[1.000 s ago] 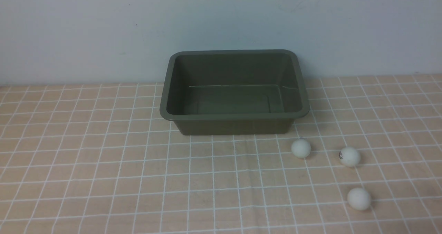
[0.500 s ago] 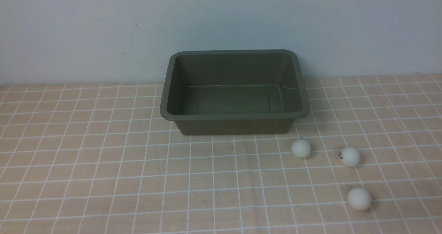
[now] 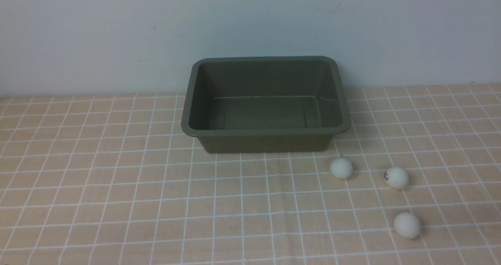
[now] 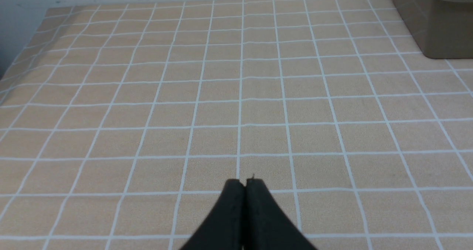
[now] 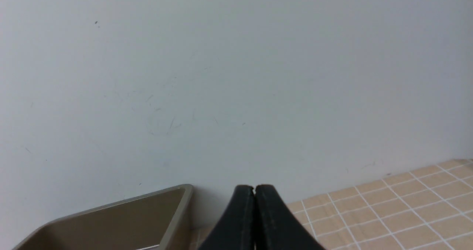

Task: Put the table tennis balls into the box on the light coffee tablecloth.
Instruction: 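Reach for and grasp a ping pong ball on the table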

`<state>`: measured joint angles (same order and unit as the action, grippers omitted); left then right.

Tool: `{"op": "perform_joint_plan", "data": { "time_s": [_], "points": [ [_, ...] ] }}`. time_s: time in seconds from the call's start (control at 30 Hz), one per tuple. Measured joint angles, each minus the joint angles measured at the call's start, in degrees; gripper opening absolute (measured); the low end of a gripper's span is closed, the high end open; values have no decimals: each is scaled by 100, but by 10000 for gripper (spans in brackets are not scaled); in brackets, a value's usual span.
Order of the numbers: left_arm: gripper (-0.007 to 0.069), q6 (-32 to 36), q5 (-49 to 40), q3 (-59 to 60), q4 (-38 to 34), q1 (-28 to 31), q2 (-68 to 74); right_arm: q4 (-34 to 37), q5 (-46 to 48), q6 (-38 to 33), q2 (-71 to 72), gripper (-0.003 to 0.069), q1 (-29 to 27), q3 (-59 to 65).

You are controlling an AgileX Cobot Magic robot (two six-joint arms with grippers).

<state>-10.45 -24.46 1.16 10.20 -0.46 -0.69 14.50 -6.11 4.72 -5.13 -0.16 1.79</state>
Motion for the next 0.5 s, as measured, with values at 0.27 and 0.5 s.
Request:
{"op": "perform_joint_plan", "data": {
  "time_s": [0.27,0.5],
  "points": [
    [-69,0,0,0,0,0,0,-266,-1185,1190,0,-18,0,-440],
    [-69,0,0,0,0,0,0,-3273,-230,2433,-420,-18,0,-1987]
  ]
}}
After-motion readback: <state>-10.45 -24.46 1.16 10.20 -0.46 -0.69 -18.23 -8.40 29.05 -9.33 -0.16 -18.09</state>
